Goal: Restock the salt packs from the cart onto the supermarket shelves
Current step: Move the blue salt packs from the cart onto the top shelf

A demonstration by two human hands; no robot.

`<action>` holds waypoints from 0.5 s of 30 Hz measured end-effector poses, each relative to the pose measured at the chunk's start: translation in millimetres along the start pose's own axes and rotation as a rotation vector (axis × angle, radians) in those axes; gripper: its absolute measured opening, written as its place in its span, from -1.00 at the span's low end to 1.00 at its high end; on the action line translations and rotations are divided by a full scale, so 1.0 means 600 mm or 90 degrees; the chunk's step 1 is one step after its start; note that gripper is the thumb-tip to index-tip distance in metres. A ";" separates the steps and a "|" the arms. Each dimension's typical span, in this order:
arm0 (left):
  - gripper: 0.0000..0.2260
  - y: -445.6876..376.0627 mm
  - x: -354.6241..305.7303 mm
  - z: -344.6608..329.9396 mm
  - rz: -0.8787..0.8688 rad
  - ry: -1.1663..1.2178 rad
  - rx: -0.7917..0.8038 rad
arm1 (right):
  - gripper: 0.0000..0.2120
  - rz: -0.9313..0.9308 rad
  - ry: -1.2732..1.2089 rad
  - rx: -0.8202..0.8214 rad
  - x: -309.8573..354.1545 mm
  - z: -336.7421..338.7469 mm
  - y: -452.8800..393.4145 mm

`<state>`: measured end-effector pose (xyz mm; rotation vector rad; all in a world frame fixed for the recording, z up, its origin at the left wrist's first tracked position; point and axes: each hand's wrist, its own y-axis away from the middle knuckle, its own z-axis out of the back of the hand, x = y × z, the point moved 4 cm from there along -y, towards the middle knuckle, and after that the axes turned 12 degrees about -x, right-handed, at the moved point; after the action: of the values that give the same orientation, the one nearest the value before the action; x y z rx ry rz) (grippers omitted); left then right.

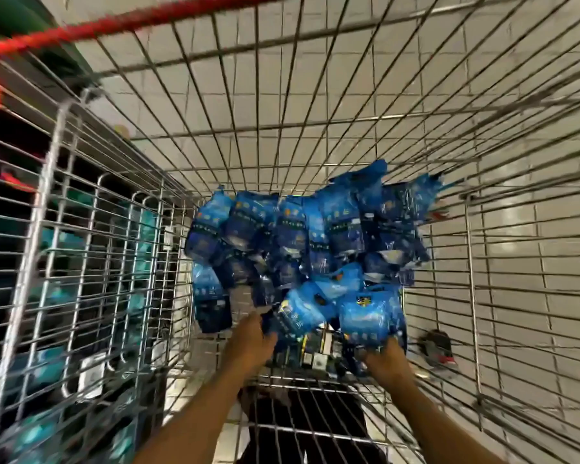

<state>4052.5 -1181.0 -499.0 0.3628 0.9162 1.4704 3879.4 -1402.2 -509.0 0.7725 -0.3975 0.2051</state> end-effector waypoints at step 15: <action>-0.18 -0.096 0.058 -0.143 -0.073 -0.199 -0.101 | -0.09 -0.146 0.210 -0.119 -0.099 -0.068 -0.062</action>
<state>4025.9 -1182.3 -604.5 0.4027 0.5585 1.3247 3848.8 -1401.5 -584.2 0.5805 -0.0133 0.0759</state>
